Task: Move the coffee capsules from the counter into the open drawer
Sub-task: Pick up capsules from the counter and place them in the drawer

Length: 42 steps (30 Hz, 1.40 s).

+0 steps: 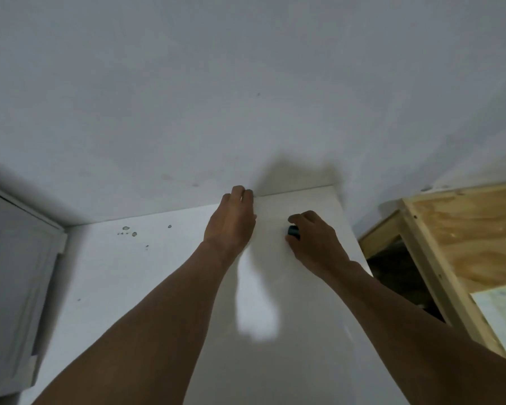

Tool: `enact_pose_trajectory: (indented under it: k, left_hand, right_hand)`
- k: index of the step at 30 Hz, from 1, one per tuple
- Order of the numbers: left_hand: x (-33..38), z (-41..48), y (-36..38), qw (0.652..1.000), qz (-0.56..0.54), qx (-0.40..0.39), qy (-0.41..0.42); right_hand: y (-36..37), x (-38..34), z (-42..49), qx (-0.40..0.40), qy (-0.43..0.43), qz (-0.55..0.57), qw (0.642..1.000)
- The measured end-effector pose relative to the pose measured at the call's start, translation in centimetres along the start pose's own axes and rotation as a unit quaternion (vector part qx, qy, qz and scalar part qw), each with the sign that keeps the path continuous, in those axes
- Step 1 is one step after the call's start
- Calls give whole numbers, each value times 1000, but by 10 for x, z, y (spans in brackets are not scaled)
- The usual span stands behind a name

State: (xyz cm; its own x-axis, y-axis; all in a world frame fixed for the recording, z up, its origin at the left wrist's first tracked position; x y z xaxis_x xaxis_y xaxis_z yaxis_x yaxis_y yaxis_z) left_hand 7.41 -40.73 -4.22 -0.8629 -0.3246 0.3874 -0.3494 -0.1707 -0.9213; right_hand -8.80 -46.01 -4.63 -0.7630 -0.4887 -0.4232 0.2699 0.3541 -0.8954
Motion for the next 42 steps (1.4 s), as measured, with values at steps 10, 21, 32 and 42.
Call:
enact_pose_trajectory:
  k: [10,21,32,42]
  left_hand:
    - [-18,1,18,999,25,-9,-21]
    - [-14,-1,36,997,16,-40,60]
    - [-5,-28,5,998,-63,26,-2]
    - [27,-110,-106,991,-52,100,67]
  right_hand:
    - [14,8,14,28,-5,4,1000]
    - [22,9,15,32,0,-10,999]
    - [5,-4,-10,-14,-1,-27,1000]
    - [-83,-74,-96,91,-26,2,996]
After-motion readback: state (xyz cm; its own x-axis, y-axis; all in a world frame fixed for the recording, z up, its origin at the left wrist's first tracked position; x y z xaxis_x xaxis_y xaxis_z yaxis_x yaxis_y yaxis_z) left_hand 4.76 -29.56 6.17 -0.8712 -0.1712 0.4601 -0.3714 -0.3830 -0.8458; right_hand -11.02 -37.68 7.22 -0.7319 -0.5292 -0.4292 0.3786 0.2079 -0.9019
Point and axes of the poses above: each hand's wrist, its own z-axis towards the middle knuckle, its own y-axis out of the palm, x = y × z, the point moved 2 cm from there along z, towards the middle knuckle, and after that the axes turned 1 degree about -z, right-handed, at the moved point
